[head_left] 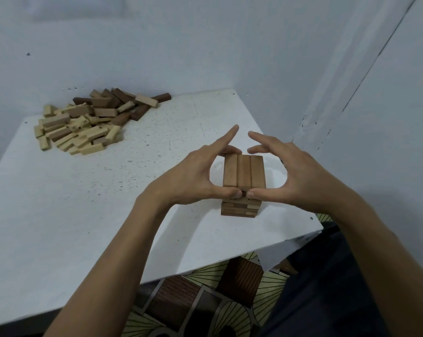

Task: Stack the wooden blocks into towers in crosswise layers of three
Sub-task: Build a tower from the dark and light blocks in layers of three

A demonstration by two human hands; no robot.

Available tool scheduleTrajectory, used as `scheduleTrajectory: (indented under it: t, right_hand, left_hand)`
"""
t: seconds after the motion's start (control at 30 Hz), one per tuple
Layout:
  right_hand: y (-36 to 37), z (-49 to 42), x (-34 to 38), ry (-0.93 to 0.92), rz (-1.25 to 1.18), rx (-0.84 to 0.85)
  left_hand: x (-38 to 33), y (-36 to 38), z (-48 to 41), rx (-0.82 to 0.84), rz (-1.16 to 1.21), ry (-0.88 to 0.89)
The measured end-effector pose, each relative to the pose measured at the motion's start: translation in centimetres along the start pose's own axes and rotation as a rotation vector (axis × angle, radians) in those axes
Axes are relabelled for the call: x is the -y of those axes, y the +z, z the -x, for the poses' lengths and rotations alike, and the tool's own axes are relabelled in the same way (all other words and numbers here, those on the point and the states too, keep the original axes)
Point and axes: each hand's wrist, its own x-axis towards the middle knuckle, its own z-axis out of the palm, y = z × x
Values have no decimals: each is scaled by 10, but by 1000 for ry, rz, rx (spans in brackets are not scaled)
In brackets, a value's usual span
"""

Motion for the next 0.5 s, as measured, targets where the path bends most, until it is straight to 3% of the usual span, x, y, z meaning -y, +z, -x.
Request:
scheduleTrajectory:
  t: [0.5]
  right_hand:
    - [9,7,-14,43,-184,-21]
  left_hand:
    - [8,6,-4,-8,142,-10]
